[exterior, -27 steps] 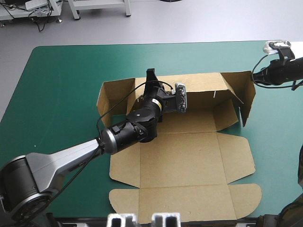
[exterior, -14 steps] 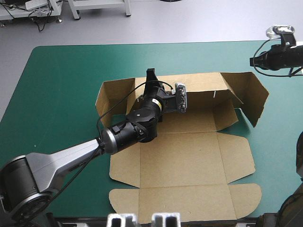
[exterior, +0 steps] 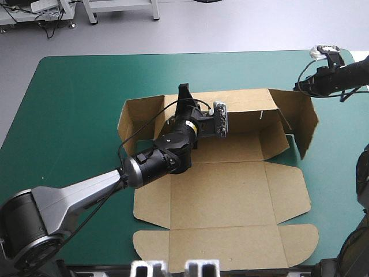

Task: Fold the box

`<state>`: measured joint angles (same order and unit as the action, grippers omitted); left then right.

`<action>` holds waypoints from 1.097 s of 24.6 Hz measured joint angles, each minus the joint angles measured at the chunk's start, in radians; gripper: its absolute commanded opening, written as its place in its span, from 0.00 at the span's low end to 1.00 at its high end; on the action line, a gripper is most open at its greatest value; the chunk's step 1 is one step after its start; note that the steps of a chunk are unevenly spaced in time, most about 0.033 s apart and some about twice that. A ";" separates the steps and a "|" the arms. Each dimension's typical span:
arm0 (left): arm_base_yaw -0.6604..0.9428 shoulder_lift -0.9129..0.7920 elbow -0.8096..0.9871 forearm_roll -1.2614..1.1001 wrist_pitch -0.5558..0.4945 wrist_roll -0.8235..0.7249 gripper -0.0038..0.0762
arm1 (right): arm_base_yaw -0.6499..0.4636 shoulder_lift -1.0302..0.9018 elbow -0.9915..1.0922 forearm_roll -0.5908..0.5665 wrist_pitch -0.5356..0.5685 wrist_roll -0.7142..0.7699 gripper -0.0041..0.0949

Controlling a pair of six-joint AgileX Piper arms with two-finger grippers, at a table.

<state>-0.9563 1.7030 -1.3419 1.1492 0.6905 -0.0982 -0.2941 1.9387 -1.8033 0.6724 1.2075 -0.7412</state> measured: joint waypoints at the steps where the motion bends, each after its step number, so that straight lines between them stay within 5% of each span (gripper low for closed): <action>1: 0.000 0.000 0.000 0.000 0.000 0.000 0.03 | 0.000 0.000 0.002 -0.026 0.006 0.004 0.02; 7: 0.000 0.001 0.000 0.000 0.002 0.000 0.03 | 0.000 -0.041 0.058 -0.069 0.014 -0.006 0.02; 27: 0.000 0.001 0.000 -0.003 0.005 0.000 0.03 | 0.000 -0.258 0.513 0.179 0.000 -0.367 0.02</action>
<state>-0.9563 1.7041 -1.3419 1.1458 0.6952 -0.0978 -0.2941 1.6803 -1.2908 0.8514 1.2072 -1.1080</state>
